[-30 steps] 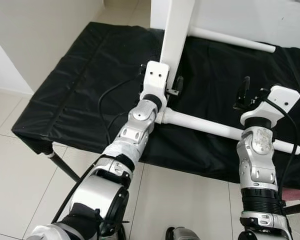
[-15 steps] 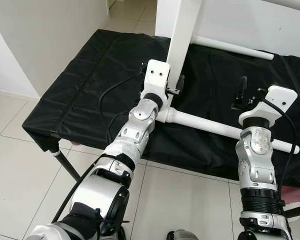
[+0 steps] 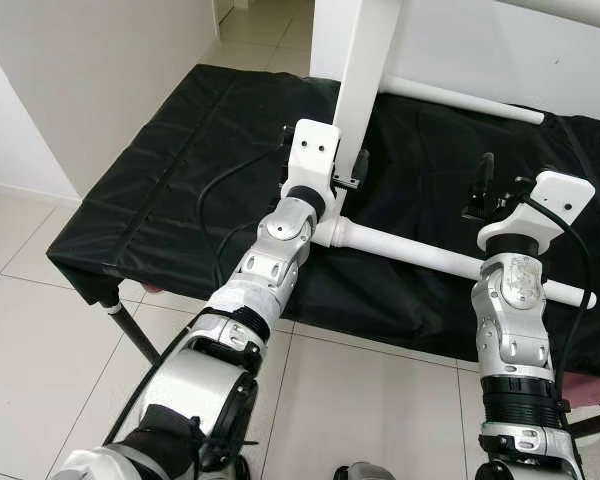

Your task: Building children table

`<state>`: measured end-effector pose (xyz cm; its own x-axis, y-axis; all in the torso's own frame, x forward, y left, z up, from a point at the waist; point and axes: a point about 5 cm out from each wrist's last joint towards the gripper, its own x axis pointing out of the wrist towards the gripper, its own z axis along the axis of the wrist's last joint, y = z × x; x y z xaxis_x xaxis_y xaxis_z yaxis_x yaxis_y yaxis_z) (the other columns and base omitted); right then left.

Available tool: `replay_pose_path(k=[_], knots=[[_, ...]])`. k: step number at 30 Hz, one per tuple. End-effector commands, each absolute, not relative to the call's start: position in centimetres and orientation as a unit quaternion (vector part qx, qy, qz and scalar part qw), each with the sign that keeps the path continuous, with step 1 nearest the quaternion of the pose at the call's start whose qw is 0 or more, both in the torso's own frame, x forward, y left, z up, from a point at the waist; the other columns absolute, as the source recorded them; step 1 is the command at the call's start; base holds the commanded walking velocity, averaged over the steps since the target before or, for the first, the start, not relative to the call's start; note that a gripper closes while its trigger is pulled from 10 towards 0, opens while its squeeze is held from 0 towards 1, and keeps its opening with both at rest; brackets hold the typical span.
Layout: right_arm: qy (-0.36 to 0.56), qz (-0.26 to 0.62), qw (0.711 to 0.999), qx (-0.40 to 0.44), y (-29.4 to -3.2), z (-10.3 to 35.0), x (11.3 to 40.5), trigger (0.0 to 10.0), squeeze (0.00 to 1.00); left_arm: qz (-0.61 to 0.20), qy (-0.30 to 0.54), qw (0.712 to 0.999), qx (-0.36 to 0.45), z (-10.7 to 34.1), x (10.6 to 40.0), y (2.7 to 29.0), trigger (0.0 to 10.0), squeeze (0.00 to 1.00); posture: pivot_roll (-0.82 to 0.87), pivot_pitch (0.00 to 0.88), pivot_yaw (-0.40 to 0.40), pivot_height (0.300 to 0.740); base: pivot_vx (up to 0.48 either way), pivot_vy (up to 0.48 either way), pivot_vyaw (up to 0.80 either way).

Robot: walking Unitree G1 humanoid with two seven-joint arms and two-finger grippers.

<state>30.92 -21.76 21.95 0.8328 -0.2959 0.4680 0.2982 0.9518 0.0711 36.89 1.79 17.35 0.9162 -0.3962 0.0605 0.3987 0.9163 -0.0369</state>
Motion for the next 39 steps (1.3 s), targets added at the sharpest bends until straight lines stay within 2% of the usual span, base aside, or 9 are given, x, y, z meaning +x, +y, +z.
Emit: replay_pose_path(k=[1,20,21,25,35,36,39], knots=[[-0.242,-0.157,0.957,-0.006,-21.8,21.8,30.8,10.0,0.0,-0.134,-0.081,0.981,-0.118,22.6,34.9,-4.9,10.0,0.0,-0.21,0.181,0.08,0.74,0.0,0.0,0.0],[-0.242,-0.157,0.957,-0.006,-21.8,21.8,30.8,10.0,0.0,-0.134,-0.081,0.981,-0.118,22.6,34.9,-4.9,10.0,0.0,-0.21,0.181,0.08,0.74,0.0,0.0,0.0],[-0.243,-0.158,0.957,-0.006,-21.9,21.8,30.8,10.0,0.0,-0.132,-0.08,0.981,-0.12,22.7,35.0,-4.9,10.0,0.0,-0.21,0.0,0.0,0.74,0.0,0.0,0.0],[-0.229,-0.161,0.96,-0.002,-21.6,21.0,30.8,10.0,0.0,-0.207,-0.154,0.957,-0.135,23.2,33.6,-4.8,10.0,0.0,-0.16,0.0,0.0,0.74,0.0,0.0,0.0],[-0.226,-0.159,0.961,0.0,-21.4,20.7,30.9,10.0,0.0,-0.225,-0.177,0.95,-0.126,23.0,33.2,-4.0,10.0,0.0,-0.14,0.0,0.0,0.74,0.0,0.0,0.0],[-0.224,-0.159,0.962,0.0,-21.5,20.6,30.9,10.0,0.0,-0.23,-0.176,0.95,-0.116,22.1,32.9,-3.1,10.0,0.0,-0.13,0.0,0.0,0.74,0.0,0.0,0.0],[-0.224,-0.159,0.962,0.0,-21.5,20.5,30.9,10.0,0.0,-0.231,-0.177,0.95,-0.112,21.7,32.7,-2.7,10.0,0.0,-0.13,0.0,0.0,0.74,0.0,0.0,0.0]])
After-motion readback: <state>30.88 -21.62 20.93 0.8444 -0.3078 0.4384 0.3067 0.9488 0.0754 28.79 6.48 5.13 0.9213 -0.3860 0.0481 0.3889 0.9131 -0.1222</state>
